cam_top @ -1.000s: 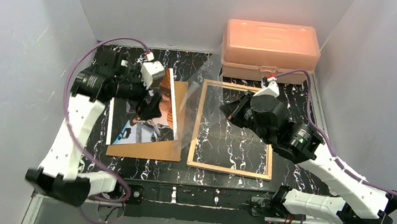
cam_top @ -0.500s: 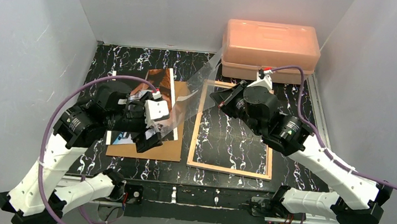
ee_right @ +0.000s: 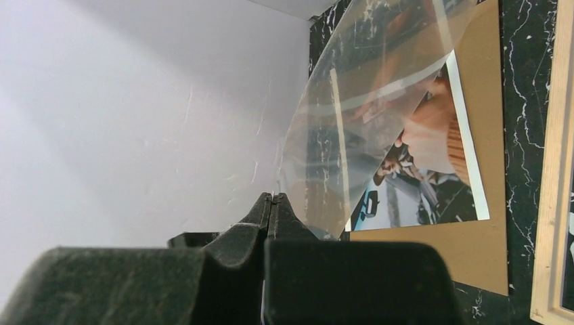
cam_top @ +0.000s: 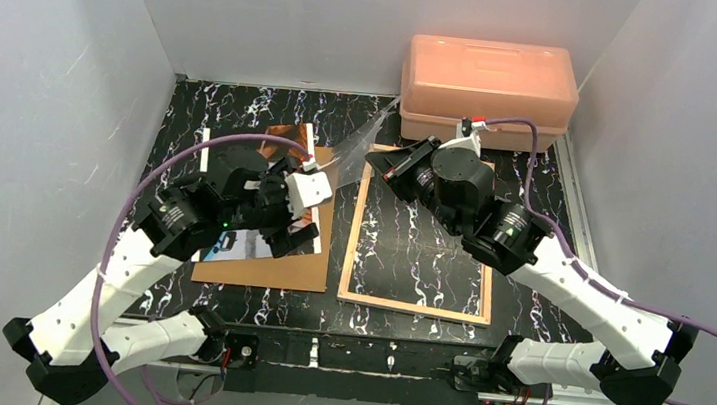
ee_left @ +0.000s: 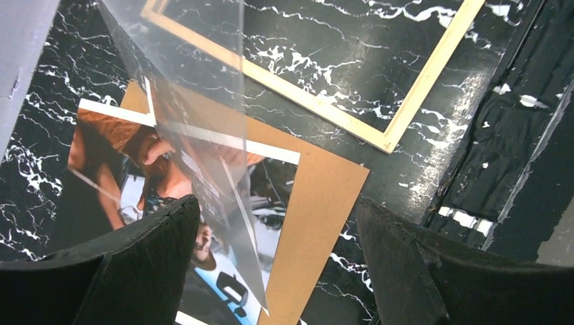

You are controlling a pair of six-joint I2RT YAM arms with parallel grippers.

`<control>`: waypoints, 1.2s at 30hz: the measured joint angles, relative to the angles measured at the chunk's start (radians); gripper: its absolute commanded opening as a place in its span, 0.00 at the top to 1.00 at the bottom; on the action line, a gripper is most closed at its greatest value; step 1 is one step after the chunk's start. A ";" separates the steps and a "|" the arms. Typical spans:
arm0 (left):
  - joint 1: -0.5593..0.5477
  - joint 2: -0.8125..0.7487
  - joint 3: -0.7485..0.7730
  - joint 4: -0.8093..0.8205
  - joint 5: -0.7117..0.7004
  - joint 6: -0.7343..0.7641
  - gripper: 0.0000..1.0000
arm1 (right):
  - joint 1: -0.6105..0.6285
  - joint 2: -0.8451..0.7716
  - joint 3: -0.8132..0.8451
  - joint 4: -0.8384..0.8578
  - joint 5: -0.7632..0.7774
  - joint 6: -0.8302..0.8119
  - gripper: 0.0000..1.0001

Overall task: Put the photo into the frame
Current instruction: Place the photo frame item in the photo frame.

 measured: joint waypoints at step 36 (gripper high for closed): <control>-0.044 -0.079 -0.263 0.274 -0.137 0.167 1.00 | -0.005 -0.486 -0.397 -0.238 0.134 0.272 0.03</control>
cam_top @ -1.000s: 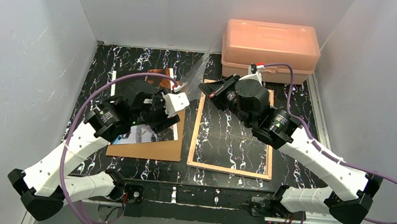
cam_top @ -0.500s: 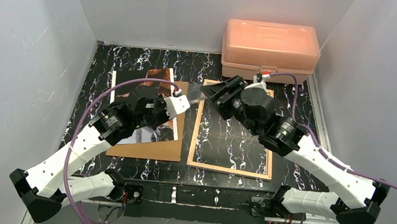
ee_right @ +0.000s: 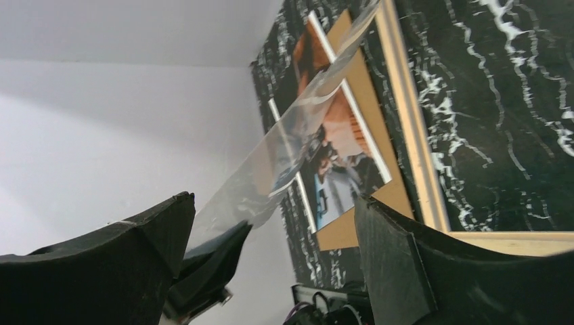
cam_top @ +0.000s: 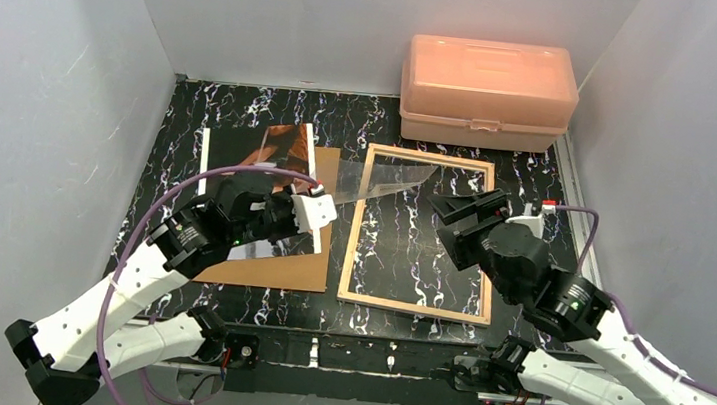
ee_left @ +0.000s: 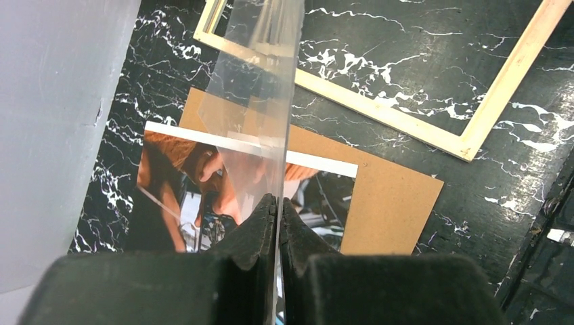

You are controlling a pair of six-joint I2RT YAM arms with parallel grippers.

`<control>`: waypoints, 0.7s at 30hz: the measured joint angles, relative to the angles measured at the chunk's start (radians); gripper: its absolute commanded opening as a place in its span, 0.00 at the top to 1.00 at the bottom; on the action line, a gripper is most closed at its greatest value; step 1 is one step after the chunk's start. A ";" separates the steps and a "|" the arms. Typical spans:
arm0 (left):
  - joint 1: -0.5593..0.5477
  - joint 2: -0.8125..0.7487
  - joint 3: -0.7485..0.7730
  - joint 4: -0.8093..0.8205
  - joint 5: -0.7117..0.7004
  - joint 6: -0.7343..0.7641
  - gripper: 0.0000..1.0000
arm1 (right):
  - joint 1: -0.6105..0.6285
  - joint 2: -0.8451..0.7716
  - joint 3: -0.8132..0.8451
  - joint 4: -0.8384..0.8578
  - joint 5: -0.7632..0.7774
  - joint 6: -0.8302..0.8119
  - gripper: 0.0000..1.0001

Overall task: Put the photo into the frame
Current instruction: Place the photo frame item in the photo frame.

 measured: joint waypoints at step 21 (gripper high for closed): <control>-0.005 -0.103 -0.098 -0.019 0.043 0.011 1.00 | -0.257 0.367 -0.064 0.310 -0.263 0.044 0.01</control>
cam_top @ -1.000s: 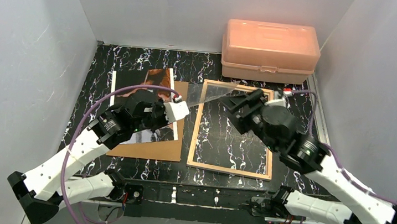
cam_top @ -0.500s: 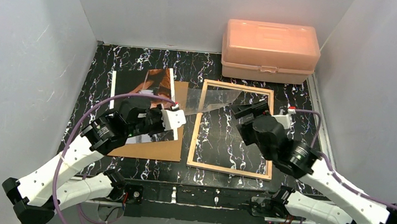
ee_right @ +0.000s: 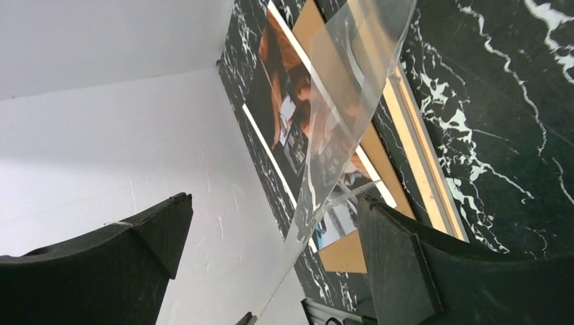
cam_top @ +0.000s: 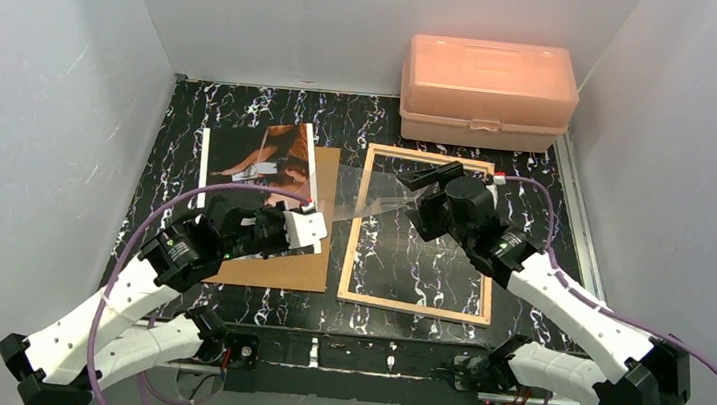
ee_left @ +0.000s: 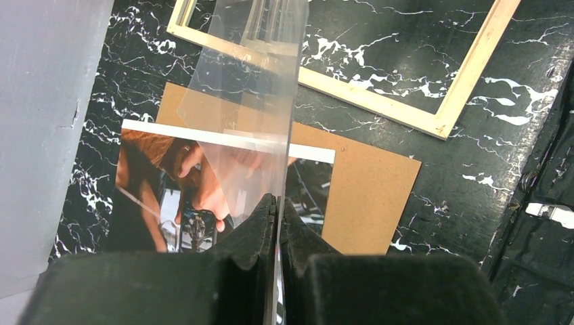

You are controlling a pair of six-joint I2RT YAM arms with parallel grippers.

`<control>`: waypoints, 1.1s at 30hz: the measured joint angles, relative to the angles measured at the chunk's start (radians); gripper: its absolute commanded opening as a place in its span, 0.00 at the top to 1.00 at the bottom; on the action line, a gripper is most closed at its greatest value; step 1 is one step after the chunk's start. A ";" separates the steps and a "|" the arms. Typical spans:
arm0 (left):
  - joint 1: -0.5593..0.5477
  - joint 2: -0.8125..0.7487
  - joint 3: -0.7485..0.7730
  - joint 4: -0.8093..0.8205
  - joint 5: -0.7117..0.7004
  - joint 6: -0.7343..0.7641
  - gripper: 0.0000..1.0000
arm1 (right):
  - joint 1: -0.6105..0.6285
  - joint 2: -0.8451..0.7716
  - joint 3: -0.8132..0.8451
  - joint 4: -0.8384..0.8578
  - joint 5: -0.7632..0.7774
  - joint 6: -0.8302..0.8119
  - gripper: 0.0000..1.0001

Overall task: Put the photo into the frame
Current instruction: Place the photo frame item in the photo frame.

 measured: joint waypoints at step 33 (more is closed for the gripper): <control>-0.007 -0.034 -0.055 -0.079 0.210 0.119 0.25 | -0.114 0.079 -0.097 0.141 -0.201 -0.108 0.99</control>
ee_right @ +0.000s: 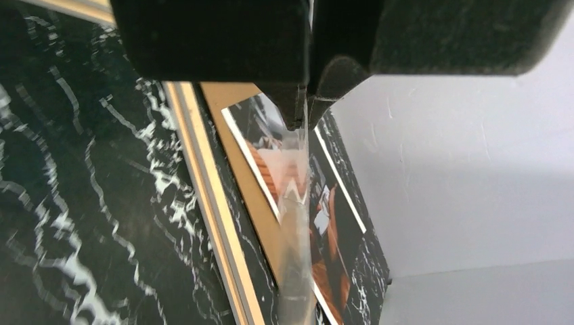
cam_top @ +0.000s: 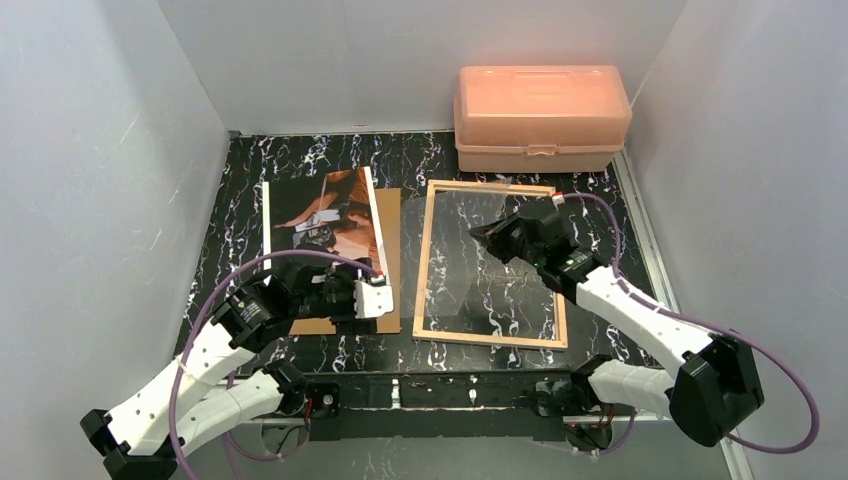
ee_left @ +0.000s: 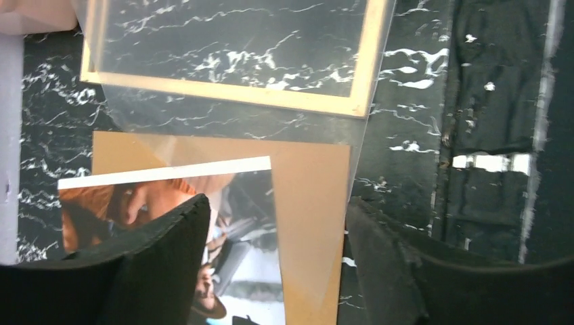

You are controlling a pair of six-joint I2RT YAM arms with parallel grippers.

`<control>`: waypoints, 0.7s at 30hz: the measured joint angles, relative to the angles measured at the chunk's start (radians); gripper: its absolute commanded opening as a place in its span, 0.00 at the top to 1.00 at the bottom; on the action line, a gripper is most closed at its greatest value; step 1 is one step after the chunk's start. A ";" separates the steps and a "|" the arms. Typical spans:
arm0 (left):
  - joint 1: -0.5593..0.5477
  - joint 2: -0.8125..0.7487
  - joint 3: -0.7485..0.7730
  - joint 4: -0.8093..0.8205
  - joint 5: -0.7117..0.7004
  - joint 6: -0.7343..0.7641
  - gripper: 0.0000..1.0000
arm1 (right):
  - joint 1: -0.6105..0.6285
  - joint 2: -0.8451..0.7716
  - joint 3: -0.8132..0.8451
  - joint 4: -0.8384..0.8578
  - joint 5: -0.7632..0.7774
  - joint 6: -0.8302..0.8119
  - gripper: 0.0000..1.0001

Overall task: Put the photo into the frame
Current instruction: Place the photo frame item in the photo frame.

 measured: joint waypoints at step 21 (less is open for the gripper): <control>0.003 0.199 0.141 -0.061 0.016 -0.240 0.11 | -0.294 0.064 0.214 -0.319 -0.301 -0.919 0.99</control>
